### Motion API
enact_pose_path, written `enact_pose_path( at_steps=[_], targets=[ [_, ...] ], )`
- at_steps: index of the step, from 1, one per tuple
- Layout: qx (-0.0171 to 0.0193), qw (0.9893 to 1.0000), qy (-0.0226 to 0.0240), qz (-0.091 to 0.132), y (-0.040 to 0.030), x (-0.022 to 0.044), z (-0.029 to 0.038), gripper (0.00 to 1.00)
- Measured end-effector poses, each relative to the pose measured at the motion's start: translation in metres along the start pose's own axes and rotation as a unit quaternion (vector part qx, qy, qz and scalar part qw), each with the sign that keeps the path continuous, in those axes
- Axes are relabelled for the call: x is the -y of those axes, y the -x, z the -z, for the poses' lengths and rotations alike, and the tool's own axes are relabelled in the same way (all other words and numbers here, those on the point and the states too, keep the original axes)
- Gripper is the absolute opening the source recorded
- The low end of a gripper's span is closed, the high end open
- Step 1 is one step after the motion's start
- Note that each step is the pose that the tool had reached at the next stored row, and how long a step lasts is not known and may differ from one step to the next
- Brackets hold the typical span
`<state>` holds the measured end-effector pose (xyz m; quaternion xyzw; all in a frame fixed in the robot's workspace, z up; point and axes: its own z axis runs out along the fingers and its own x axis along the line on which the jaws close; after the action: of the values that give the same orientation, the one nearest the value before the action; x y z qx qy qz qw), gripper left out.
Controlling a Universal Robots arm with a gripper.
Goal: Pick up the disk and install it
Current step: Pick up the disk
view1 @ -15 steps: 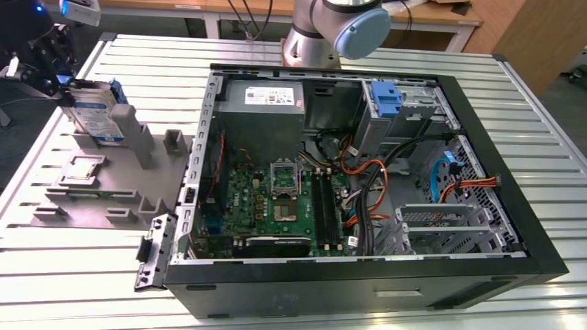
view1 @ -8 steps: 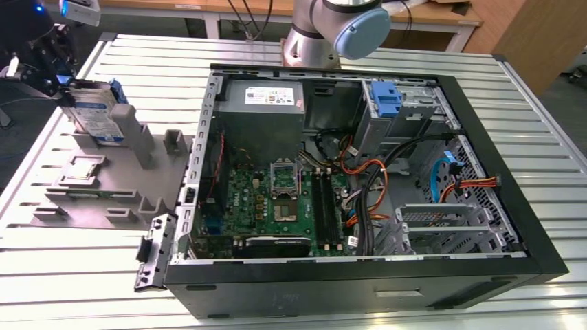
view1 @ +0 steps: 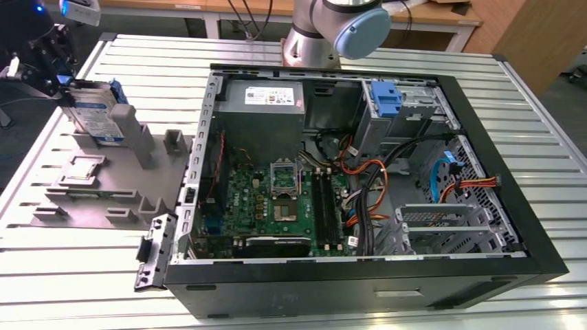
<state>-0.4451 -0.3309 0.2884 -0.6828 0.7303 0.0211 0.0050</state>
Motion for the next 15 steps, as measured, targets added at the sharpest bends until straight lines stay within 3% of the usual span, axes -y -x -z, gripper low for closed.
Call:
enact_pose_path(
  at_steps=[3, 15],
  targets=[
    [-0.0003, 0.9999, 0.0005, 0.013, 0.0000, 0.0000, 0.0000, 0.37],
    [-0.0003, 1.0000, 0.0004, 0.009, 0.0000, 0.0000, 0.0001, 0.37]
  ],
)
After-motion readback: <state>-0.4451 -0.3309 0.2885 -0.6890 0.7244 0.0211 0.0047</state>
